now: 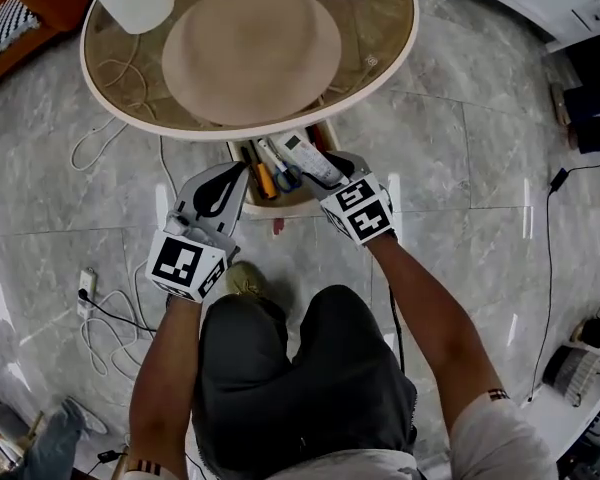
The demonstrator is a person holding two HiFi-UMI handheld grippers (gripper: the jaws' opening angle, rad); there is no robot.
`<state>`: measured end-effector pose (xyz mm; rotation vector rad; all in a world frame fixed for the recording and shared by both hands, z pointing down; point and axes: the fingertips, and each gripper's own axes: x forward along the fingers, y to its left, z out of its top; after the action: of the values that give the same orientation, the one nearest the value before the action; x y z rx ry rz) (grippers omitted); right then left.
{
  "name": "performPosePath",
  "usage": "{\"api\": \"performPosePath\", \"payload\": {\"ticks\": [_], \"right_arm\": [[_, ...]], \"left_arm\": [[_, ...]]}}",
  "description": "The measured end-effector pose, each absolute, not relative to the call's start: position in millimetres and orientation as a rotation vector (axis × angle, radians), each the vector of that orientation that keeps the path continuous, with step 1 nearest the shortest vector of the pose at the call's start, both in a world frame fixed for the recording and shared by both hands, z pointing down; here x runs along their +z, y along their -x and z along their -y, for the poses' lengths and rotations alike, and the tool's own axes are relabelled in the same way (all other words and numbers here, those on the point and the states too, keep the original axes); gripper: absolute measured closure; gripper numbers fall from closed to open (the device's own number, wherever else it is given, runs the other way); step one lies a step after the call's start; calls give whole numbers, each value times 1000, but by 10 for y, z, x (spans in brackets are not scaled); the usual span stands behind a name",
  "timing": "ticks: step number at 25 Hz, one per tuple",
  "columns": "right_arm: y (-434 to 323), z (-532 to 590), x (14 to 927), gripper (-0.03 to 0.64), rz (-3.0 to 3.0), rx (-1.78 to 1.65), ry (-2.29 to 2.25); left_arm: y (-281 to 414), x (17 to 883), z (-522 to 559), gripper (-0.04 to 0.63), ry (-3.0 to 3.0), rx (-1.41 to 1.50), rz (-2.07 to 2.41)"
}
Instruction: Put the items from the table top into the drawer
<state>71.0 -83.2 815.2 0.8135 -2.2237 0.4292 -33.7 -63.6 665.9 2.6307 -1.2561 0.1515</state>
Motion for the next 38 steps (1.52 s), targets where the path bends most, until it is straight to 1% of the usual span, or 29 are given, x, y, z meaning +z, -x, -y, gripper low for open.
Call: {"api": "performPosePath", "payload": {"ticks": [8,23,30,35,38], "right_arm": [[-565,1044,8746,390,2117,426,-699],[-459,1275,9297,388,1994,465,-532],[-471,1318,9355,383,1953,452,-499],[-473,1263,9293,357,1992,447,-515],[-463,1244,9184,361,2049,424,-546]], "left_arm": [[375,7005,820,595,-2710,174,1233],[534,7315,975,595,-2770,157,1284],[524,7387,992,595,-2785,154,1304],[494,7348,947,595,-2795,155,1305],[469,7286,918,595,-2811,160,1302]]}}
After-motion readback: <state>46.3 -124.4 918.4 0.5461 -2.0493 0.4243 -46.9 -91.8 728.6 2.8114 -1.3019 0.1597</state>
